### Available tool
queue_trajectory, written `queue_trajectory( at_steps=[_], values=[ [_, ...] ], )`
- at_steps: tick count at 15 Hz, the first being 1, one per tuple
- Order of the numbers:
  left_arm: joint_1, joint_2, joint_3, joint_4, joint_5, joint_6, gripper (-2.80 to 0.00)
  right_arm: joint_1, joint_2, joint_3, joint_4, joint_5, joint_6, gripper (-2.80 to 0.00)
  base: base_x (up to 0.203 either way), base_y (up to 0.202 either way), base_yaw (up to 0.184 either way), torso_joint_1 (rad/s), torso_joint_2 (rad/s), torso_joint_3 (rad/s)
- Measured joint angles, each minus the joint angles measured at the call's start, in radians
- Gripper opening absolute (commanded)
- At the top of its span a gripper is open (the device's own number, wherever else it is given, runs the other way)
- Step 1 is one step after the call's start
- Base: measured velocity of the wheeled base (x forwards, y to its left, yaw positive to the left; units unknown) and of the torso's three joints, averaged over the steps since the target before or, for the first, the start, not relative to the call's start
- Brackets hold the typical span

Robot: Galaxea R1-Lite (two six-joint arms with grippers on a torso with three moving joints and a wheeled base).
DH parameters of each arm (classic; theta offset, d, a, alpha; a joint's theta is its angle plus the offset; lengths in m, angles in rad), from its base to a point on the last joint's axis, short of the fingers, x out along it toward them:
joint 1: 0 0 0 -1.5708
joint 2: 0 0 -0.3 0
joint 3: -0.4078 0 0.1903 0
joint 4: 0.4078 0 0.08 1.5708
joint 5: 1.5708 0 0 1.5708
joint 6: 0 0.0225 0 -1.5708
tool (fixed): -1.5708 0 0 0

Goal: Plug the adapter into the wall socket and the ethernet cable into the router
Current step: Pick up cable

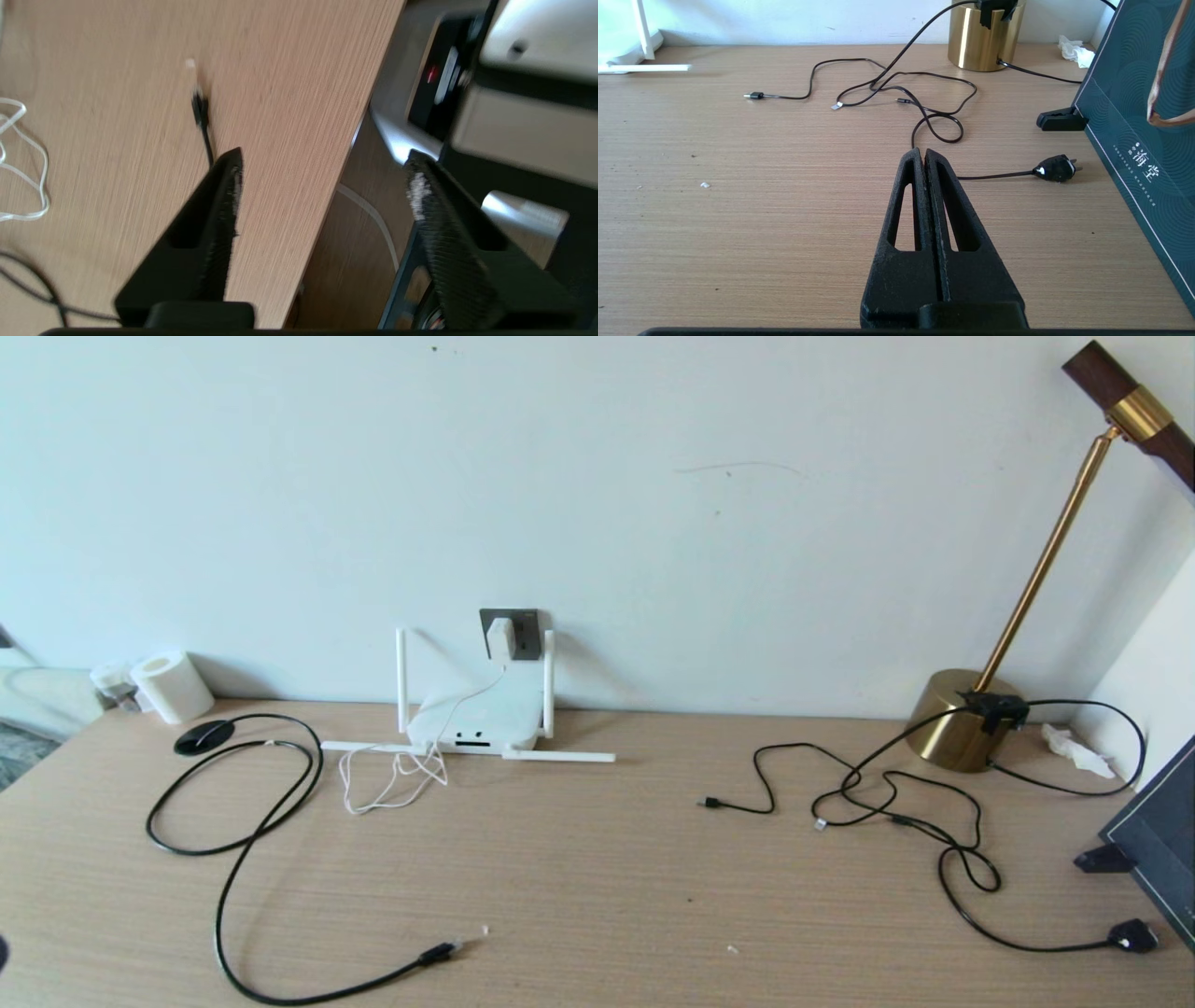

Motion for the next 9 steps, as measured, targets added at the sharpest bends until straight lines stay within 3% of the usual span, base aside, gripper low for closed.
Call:
queue_trajectory(
  at_steps=[3,9],
  values=[
    [0.023,0.175,-0.024,-0.057,0.06,0.029,0.0,0.0,0.0,0.0,-0.001,0.0,0.0,-2.8,0.0,0.0,0.0,0.0,0.0,0.0],
    [0.136,0.585,-0.156,-0.178,0.071,0.059,0.0,0.0,0.0,0.0,0.0,0.0,0.0,-2.8,0.0,0.0,0.0,0.0,0.0,0.0]
  ],
)
